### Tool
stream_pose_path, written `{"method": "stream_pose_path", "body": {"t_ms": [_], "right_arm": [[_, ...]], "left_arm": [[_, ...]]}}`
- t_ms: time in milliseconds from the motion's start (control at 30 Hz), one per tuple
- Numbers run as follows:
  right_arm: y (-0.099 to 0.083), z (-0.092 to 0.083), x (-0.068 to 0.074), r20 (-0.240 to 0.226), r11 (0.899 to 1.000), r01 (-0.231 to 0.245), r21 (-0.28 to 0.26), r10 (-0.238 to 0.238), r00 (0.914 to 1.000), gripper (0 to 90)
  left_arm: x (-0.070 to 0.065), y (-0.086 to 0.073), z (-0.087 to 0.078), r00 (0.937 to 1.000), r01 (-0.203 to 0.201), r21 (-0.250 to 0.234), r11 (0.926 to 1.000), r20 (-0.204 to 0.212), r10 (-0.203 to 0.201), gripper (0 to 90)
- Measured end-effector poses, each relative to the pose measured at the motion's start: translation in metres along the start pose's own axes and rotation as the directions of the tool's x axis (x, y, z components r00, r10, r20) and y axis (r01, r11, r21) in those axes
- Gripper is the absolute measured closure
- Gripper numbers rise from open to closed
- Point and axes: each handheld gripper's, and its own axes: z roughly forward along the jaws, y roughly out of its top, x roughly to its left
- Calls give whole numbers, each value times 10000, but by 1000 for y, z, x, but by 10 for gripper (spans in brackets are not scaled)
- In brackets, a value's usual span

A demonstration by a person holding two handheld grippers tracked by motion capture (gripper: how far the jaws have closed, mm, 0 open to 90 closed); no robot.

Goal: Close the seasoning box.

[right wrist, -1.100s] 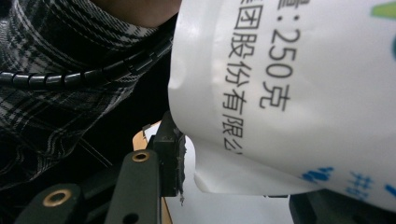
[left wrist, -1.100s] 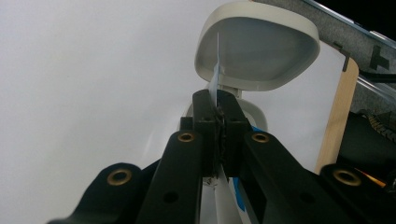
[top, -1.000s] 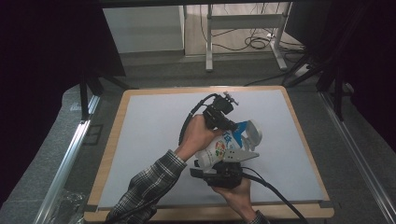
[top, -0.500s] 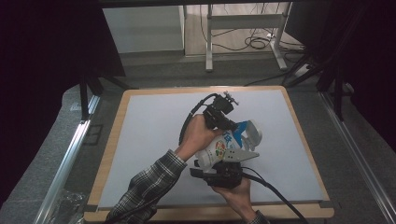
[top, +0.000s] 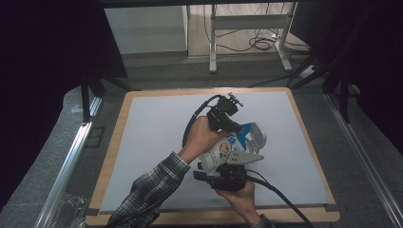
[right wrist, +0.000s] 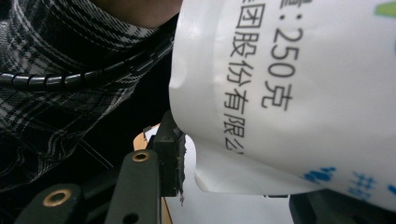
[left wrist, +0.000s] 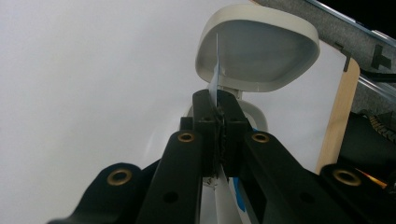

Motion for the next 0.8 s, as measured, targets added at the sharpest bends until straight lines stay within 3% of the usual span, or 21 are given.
{"method": "stream_pose_path", "body": {"t_ms": [800], "right_arm": [[1, 0, 0, -13, 10000, -2, -28, 2, 10000, 588]], "left_arm": [[0, 2, 0, 10000, -24, 8, 10000, 6, 24, 886]]}}
